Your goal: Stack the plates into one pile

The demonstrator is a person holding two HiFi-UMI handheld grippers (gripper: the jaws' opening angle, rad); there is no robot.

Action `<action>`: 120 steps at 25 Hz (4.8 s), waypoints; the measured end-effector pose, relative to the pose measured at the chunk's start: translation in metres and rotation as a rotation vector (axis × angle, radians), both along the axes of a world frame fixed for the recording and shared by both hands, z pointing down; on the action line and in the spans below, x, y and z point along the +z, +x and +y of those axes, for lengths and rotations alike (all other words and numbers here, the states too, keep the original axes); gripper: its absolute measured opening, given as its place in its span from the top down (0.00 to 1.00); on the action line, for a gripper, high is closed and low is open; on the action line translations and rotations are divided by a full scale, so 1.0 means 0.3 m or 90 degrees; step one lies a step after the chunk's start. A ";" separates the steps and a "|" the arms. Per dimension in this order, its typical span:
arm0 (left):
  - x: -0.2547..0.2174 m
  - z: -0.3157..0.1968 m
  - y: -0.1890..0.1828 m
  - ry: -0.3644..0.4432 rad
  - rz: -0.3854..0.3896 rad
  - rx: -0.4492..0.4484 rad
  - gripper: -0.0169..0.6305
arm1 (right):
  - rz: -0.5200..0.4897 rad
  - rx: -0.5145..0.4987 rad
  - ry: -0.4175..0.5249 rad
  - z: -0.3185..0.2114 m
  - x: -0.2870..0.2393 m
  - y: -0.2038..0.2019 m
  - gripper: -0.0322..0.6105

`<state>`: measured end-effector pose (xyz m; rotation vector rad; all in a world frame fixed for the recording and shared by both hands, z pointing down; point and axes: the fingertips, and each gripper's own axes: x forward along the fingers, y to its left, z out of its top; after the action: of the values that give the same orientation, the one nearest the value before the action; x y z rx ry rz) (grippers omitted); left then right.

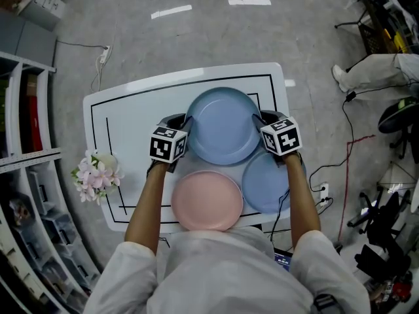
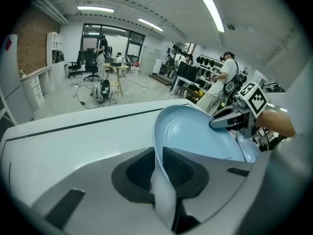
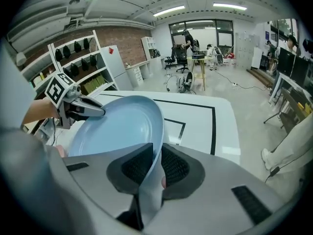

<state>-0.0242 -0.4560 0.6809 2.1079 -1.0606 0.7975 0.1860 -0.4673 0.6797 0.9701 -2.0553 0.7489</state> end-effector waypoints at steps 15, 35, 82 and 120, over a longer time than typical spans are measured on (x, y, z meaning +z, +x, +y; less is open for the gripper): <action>-0.374 0.081 -0.119 0.119 0.058 -0.042 0.92 | 0.025 0.047 0.154 0.129 -0.438 -0.109 0.87; -0.299 0.687 -0.192 0.060 0.059 0.093 0.92 | 0.051 0.164 0.118 0.865 -0.380 -0.200 0.87; -0.401 0.616 0.289 0.166 0.048 0.293 0.79 | 0.084 0.344 0.108 0.994 -0.307 0.276 0.68; -0.083 0.463 0.802 -0.008 -0.074 0.317 0.91 | -0.102 0.346 -0.061 0.909 -0.022 0.663 0.83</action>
<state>0.2163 -0.3170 0.6561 2.3710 -0.5805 1.1659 0.3849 -0.1945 0.6731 1.4760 -1.8752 1.2269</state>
